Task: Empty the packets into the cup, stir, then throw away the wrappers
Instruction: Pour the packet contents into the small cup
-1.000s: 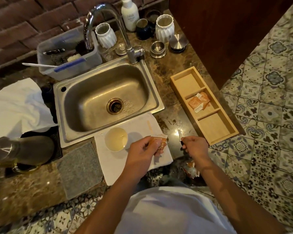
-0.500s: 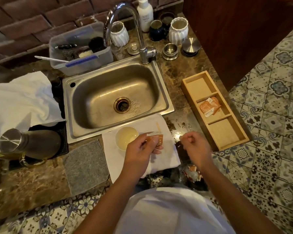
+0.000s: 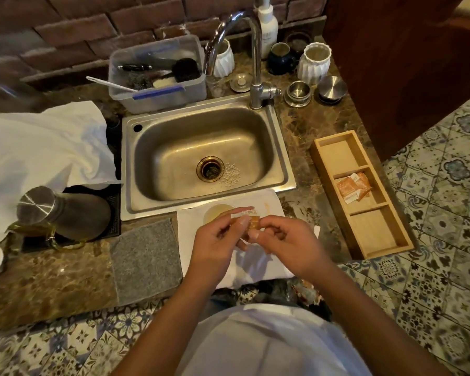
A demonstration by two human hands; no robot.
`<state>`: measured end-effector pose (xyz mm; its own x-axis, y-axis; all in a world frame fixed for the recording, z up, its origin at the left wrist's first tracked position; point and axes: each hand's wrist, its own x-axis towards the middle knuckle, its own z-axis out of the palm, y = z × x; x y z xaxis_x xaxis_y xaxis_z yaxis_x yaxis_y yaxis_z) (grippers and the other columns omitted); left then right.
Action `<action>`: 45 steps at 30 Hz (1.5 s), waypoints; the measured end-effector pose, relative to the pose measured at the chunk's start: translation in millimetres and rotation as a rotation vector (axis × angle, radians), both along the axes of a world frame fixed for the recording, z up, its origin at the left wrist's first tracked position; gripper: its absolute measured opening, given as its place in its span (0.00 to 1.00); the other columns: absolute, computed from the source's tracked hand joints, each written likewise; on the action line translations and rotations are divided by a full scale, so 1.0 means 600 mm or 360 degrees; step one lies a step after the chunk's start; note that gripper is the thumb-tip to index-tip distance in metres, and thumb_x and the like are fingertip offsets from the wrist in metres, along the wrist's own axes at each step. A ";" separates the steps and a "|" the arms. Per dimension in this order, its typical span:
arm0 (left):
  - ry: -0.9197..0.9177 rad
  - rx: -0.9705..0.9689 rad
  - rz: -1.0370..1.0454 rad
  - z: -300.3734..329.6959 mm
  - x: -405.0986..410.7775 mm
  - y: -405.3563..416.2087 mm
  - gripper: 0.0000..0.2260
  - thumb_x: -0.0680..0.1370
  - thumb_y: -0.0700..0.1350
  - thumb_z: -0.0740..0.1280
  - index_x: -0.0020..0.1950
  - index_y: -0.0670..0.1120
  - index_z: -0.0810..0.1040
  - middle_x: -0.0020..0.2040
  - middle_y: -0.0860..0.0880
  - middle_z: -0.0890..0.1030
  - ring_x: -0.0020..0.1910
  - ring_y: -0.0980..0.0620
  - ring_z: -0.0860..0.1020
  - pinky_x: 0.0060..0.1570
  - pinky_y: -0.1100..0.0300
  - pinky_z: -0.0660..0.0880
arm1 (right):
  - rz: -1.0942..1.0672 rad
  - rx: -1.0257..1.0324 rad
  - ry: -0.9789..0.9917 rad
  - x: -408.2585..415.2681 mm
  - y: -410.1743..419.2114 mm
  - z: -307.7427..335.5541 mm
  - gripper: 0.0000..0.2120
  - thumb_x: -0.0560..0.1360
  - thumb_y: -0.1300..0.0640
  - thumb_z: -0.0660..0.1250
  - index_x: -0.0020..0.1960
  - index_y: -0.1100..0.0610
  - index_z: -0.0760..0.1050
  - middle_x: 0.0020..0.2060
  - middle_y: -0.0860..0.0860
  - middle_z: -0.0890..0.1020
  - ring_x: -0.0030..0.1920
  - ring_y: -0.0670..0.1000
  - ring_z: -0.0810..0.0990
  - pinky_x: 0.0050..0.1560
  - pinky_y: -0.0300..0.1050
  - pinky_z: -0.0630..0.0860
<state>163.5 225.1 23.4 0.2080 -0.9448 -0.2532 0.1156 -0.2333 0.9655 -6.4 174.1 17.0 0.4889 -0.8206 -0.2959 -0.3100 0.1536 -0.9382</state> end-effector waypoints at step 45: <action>-0.0102 0.0612 0.0057 -0.061 0.073 0.060 0.17 0.79 0.46 0.71 0.30 0.50 0.81 0.26 0.52 0.76 0.23 0.56 0.68 0.24 0.66 0.67 | -0.0183 0.0788 0.0086 0.090 0.029 -0.065 0.16 0.81 0.55 0.68 0.34 0.54 0.81 0.22 0.50 0.76 0.18 0.44 0.66 0.19 0.34 0.62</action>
<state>207.1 260.8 -13.2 0.2662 -0.7753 -0.5727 0.0727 -0.5763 0.8140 47.7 191.4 -22.0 0.3767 -0.6234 -0.6852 -0.3112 0.6115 -0.7275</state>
